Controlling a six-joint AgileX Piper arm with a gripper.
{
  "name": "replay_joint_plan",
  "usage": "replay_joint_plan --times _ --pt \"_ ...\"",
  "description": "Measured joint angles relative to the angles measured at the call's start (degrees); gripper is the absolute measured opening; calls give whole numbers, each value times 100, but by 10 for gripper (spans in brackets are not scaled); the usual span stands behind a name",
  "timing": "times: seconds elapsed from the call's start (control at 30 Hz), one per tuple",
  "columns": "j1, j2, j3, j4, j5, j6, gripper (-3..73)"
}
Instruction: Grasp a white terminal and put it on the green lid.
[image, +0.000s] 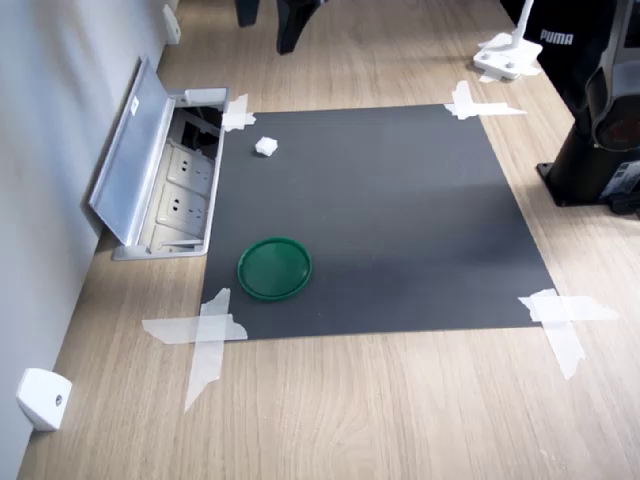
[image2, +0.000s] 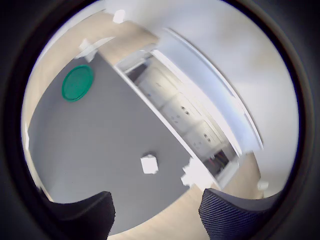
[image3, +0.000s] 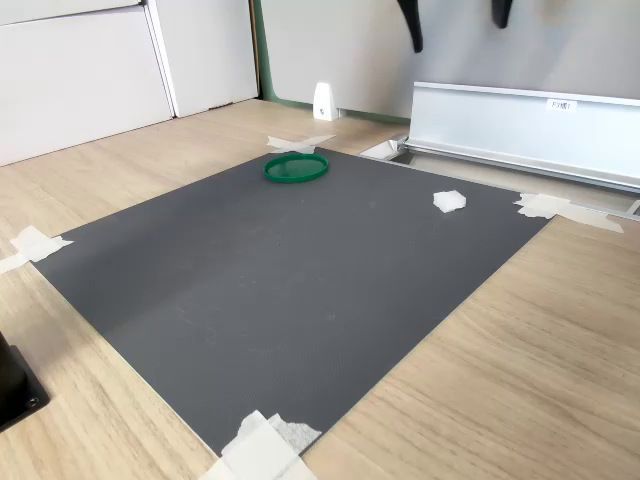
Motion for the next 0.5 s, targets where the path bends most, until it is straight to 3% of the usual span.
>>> replay_joint_plan --times 0.5 --pt "129 759 42 -169 -612 -1205 726"
